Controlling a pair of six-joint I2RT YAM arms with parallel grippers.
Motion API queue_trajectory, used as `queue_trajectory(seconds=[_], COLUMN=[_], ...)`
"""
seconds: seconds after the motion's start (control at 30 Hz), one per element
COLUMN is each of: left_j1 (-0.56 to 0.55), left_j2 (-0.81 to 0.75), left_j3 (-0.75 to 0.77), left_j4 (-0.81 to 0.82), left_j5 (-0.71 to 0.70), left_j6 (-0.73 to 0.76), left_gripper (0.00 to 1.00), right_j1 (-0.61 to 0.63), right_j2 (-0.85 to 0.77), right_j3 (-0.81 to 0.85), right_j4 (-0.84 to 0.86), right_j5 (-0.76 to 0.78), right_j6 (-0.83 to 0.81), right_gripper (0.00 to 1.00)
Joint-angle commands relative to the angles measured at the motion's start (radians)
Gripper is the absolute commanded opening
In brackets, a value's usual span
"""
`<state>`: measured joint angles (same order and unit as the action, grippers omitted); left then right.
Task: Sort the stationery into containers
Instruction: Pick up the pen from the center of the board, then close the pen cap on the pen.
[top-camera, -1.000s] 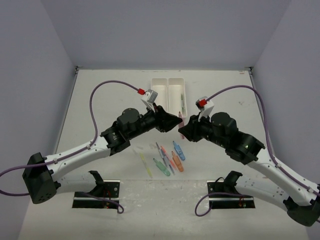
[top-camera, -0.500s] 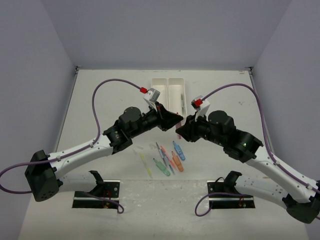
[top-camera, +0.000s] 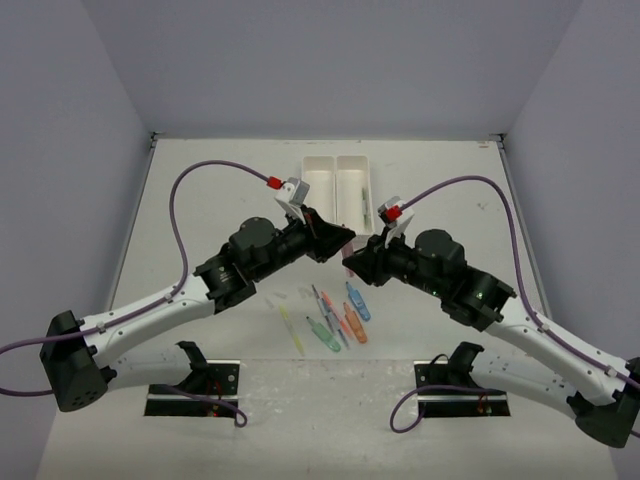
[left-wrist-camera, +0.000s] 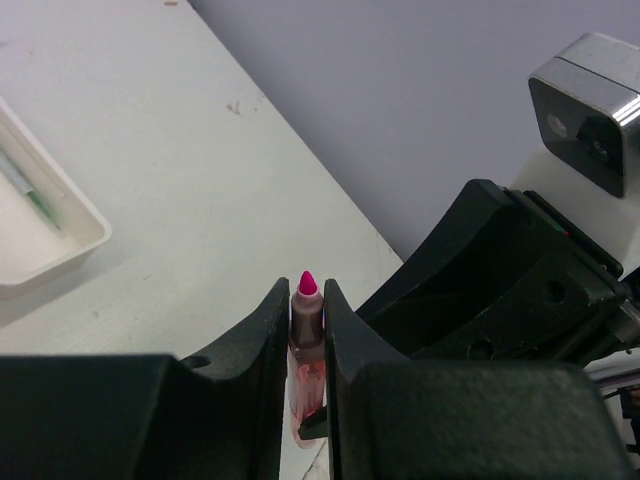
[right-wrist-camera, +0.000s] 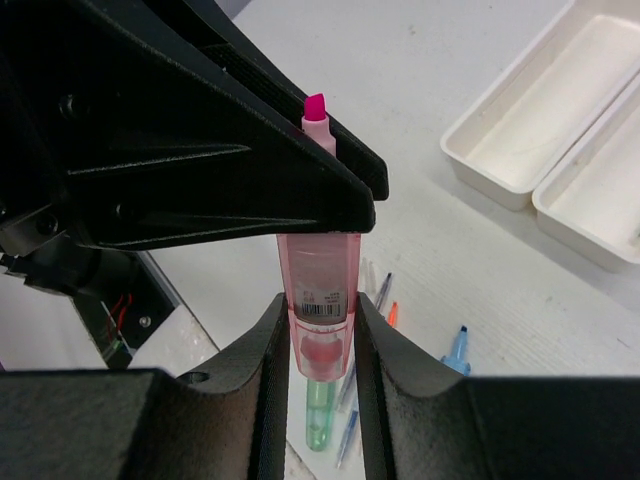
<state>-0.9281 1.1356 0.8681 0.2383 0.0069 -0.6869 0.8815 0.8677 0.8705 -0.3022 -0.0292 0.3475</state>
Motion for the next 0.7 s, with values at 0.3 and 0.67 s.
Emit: queue_trajectory(seconds=[0.3,0.67], left_j1=[0.011,0.012], left_j2=[-0.087,-0.066], left_j3=[0.013,0.003], left_j4=[0.157,0.142], left_j5=[-0.108,-0.033], left_j6=[-0.023,0.012], left_gripper=[0.00,0.00], right_j1=[0.000,-0.079], right_j2=[-0.055,-0.150], right_j3=[-0.146,-0.056], right_j4=[0.009,-0.004], right_j5=[0.031,-0.193], right_j6=[0.053,0.268], right_gripper=[0.71,0.68])
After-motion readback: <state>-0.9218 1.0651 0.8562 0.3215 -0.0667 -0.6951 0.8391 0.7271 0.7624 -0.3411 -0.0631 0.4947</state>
